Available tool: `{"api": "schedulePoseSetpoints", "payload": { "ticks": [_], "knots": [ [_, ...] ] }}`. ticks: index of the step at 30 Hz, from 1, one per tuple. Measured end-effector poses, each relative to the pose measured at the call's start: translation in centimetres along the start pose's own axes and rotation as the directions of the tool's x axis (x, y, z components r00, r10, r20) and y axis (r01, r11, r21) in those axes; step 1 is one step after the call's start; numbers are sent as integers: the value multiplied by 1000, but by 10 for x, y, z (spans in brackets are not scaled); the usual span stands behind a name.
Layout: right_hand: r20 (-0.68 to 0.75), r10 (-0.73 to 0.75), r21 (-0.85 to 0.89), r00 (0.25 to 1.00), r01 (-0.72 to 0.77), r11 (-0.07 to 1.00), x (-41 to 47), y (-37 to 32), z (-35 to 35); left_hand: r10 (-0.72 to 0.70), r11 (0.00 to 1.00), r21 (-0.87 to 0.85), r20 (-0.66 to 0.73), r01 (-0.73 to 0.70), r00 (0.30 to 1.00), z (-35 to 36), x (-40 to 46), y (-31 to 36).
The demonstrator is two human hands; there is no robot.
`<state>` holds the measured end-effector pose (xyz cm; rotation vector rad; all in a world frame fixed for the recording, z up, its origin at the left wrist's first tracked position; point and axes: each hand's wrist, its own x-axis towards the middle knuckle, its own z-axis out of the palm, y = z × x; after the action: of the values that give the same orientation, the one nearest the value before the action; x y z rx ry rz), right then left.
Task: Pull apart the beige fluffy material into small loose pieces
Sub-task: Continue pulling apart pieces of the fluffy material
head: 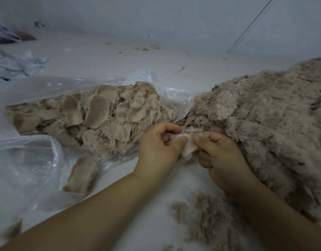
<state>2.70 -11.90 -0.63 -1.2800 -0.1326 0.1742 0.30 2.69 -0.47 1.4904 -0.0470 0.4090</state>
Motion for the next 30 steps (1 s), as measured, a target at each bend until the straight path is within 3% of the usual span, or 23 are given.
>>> {"api": "schedulePoseSetpoints", "payload": {
  "ticks": [3,7,13,18,24,26,30],
  "knots": [
    [27,-4,-24,1000,4,1000,0,1,-1,-79,994,-78,42,82,996,-1,4,-2],
    [121,-18,-101,993,31,994,0,1,-1,-83,997,8,139,83,987,1,7,0],
    [36,26,-25,999,-25,999,0,-1,1,-260,957,-118,70,267,963,-1,11,-1],
    [41,22,27,999,-23,999,-1,-4,4,-206,970,-115,63,212,976,2,10,-2],
    [54,9,-105,999,-3,994,-3,-3,4,-214,963,-139,116,230,970,5,8,2],
    [32,20,-20,999,-20,1000,-3,-4,5,-276,948,-112,172,297,946,0,9,4],
    [10,40,100,999,-41,994,-1,-6,4,-313,942,22,419,336,852,-11,9,8]
  ]
}}
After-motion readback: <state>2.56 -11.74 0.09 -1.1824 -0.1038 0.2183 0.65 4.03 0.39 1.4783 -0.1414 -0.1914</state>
